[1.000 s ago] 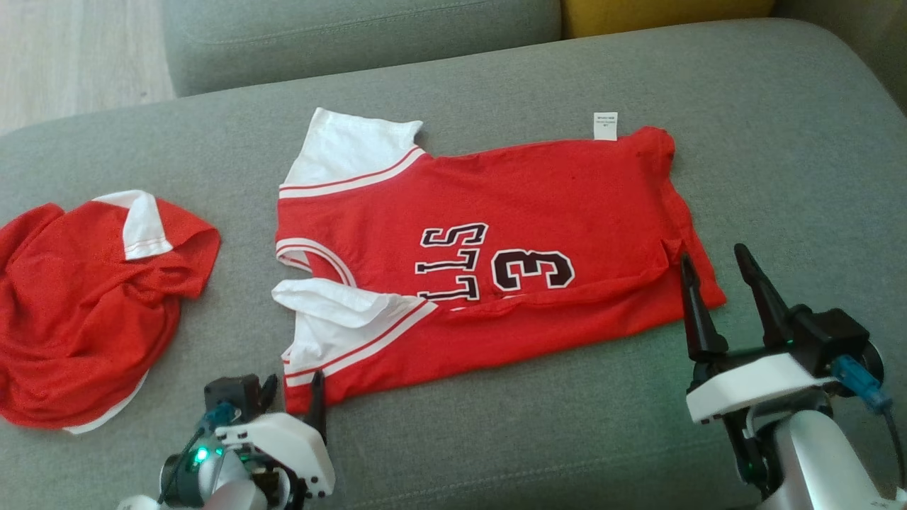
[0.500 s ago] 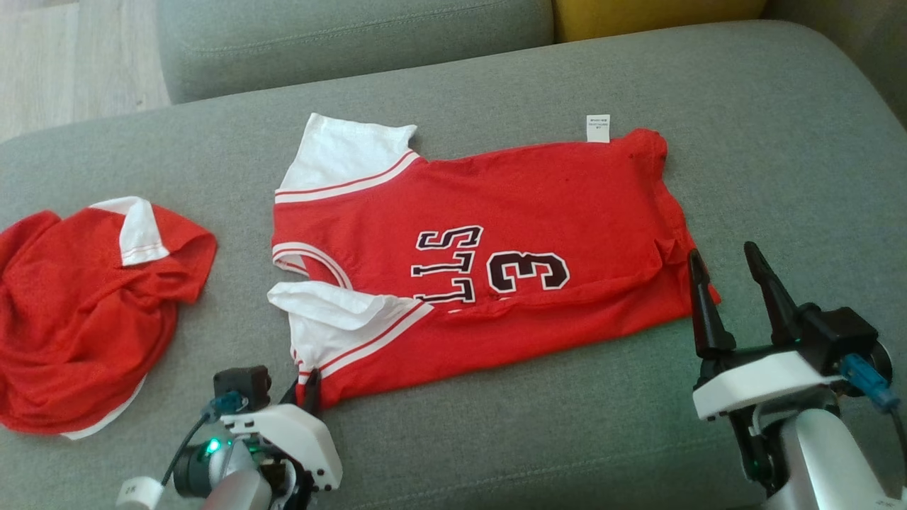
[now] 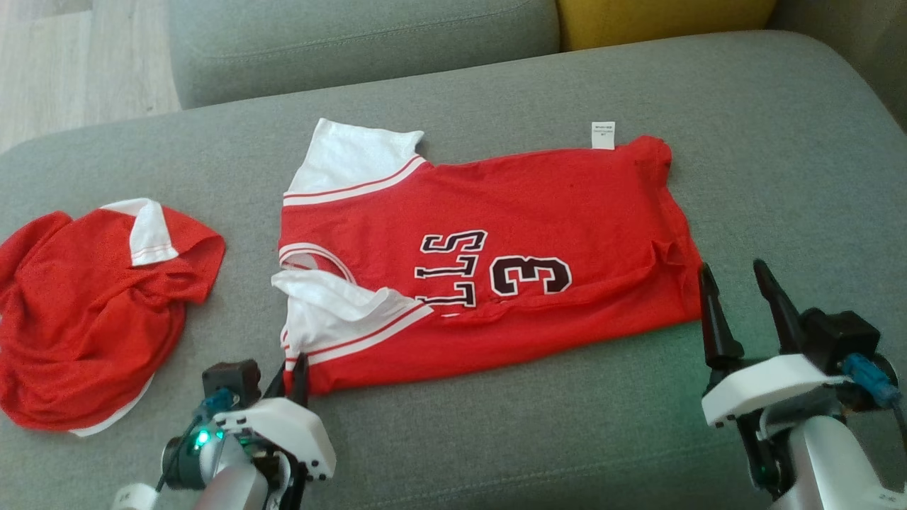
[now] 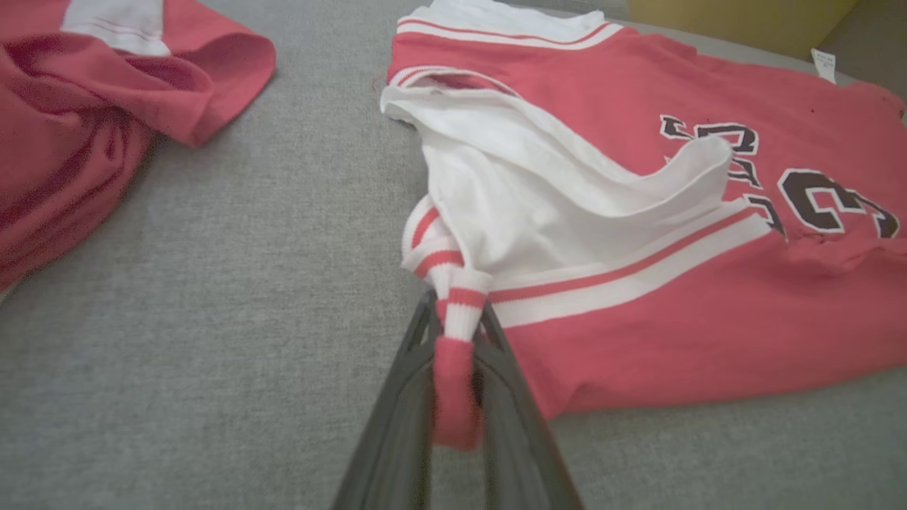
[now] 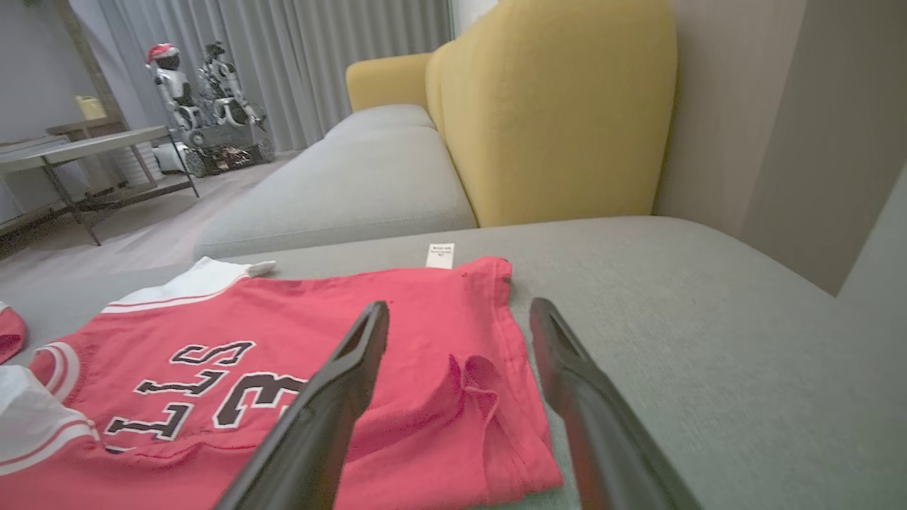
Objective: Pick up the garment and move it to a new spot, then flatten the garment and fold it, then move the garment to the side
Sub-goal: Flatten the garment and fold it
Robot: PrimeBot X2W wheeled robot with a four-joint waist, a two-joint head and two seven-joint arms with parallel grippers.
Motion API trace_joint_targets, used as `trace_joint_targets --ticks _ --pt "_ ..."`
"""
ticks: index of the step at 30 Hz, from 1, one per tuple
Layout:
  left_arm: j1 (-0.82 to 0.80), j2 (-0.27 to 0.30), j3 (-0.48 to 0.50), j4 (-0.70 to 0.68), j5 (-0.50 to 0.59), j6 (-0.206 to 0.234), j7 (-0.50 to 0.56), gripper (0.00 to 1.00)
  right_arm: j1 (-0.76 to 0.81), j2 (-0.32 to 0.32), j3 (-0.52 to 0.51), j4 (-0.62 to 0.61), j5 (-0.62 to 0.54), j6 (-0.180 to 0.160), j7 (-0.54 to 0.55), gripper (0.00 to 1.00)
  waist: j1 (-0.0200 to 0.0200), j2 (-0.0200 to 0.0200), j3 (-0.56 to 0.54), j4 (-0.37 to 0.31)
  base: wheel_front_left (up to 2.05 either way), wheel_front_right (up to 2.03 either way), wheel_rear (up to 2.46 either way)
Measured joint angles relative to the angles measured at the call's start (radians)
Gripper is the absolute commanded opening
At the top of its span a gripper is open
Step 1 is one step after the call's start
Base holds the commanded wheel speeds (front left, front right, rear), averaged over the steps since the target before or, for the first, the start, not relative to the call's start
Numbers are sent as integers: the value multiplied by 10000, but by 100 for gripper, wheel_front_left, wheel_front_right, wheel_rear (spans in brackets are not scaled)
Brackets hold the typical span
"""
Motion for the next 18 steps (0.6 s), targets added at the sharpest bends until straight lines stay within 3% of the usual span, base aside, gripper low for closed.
trace_joint_targets --ticks 7,18 --pt "15 50 -130 -608 58 19 -63 0 -81 209 -646 1049 -2 0 721 100 0 0 45 157 0 0 0" --pt "35 155 -414 -1446 155 100 251 0 -1810 364 -1597 3988 -510 0 1373 100 0 0 393 481 0 0 0"
